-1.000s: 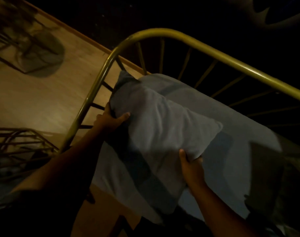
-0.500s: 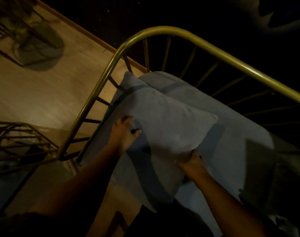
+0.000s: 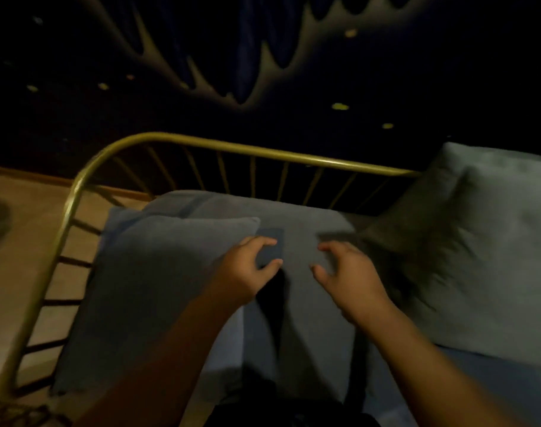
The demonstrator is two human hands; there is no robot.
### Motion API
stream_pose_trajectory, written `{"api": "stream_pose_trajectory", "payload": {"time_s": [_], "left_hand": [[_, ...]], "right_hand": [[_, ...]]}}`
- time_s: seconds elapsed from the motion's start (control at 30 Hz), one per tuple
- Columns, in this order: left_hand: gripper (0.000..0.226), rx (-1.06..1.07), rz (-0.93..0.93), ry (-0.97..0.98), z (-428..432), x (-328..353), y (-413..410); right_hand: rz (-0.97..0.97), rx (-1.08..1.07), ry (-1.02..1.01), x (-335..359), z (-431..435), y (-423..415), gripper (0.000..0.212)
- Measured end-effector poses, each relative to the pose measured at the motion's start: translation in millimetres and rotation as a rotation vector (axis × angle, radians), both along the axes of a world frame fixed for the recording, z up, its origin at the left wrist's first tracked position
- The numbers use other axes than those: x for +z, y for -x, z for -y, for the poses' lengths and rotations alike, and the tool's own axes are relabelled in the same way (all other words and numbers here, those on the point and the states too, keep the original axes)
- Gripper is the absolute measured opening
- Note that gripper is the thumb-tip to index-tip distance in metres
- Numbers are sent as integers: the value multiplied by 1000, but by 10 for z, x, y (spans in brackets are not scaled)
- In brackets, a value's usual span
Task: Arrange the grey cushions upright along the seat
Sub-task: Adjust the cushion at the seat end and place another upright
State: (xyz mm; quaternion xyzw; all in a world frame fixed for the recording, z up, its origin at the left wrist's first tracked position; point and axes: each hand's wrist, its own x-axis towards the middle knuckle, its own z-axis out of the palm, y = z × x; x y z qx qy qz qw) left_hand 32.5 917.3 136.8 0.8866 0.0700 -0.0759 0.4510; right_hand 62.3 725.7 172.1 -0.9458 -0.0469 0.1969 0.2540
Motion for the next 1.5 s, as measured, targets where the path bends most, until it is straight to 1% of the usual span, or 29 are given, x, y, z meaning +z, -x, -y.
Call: {"api": "stream_pose_trajectory", "payload": {"time_s": [0.07, 0.17, 0.23, 0.3, 0.37, 0.43, 0.5, 0.57, 0.63, 0.7, 0.77, 0.83, 0.9, 0.97, 1.03, 1.07, 1.17, 1.27, 1.37, 1.4, 1.5], "left_hand": [[39, -67, 30, -25, 403, 151, -71], [45, -148, 122, -36, 1028, 331, -166], [48, -183, 148, -34, 1439, 445, -234], [57, -227, 169, -19, 1817, 490, -321], [73, -226, 163, -10, 2165, 487, -403], [94, -212, 101, -9, 2521, 425, -457], [116, -184, 36, 6, 2861, 325, -468], [128, -63, -10, 106, 3167, 244, -487], [129, 84, -4, 179, 3363, 200, -561], [125, 172, 32, 173, 3413, 144, -652], [124, 191, 73, 157, 3355, 44, -727], [126, 212, 64, 166, 3285, -25, -759], [123, 239, 22, 248, 3244, -57, -755], [109, 233, 41, 335, 3264, -55, -710], [96, 224, 84, 366, 3308, -6, -657], [93, 228, 106, 377, 3330, 29, -624], [89, 230, 175, 373, 3291, 125, -546], [91, 213, 250, 325, 3089, 308, -514], [95, 184, 272, 278, 2687, 465, -505], [100, 170, 257, 260, 2514, 514, -498], [125, 183, 175, 199, 1981, 634, -444]], "right_hand": [[108, -42, -14, 191, 416, 5, 42], [245, -95, -40, 402, 1022, 52, 37], [334, -150, -27, 477, 1446, 98, 35], [422, -204, 45, 494, 1897, 119, 40], [465, -304, 65, 461, 2366, 110, 47], [465, -405, 57, 384, 2803, 68, 57], [476, -451, 56, 294, 3150, 12, 67], [450, -522, 31, 214, 3461, -4, 75], [412, -622, -37, 131, 3766, -11, 85], [344, -710, -87, 77, 4053, -44, 100], [270, -761, -150, 19, 4324, -96, 117], [241, -742, -272, -19, 4518, -137, 129], [227, -717, -413, -36, 4605, -143, 132], [241, -691, -517, -31, 4616, -119, 126], [285, -671, -552, -4, 4580, -85, 122], [301, -669, -558, 18, 4550, -62, 123], [333, -665, -520, 105, 4430, 58, 129], [360, -663, -466, 203, 4207, 215, 133], [373, -650, -472, 242, 3812, 310, 136], [384, -645, -479, 241, 3645, 318, 137], [401, -611, -514, 248, 3098, 275, 140]]}}
